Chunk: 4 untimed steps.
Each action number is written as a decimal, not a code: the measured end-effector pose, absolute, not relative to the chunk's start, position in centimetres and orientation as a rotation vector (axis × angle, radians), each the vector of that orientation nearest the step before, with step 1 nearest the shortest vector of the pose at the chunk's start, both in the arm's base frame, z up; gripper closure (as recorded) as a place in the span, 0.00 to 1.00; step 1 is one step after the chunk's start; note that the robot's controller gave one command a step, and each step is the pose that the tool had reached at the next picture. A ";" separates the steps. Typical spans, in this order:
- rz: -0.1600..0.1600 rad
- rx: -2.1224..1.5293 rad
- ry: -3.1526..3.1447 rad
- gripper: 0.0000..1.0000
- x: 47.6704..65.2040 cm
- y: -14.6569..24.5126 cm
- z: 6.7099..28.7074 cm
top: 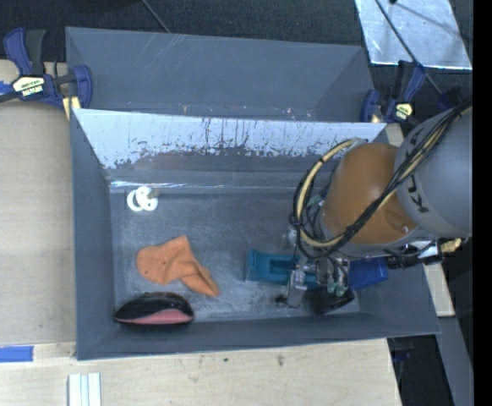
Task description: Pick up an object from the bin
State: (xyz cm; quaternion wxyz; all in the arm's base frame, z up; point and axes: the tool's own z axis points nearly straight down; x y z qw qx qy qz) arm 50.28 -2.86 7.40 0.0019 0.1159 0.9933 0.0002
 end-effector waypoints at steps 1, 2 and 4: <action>0.003 0.265 3.124 1.00 49.8 -4.4 7.1; 0.003 0.265 3.124 1.00 49.8 -4.4 7.1; 0.001 0.266 3.133 1.00 49.6 -4.4 8.9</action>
Offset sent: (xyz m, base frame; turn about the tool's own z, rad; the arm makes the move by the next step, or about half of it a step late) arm 0.0000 0.0000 0.0000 0.0000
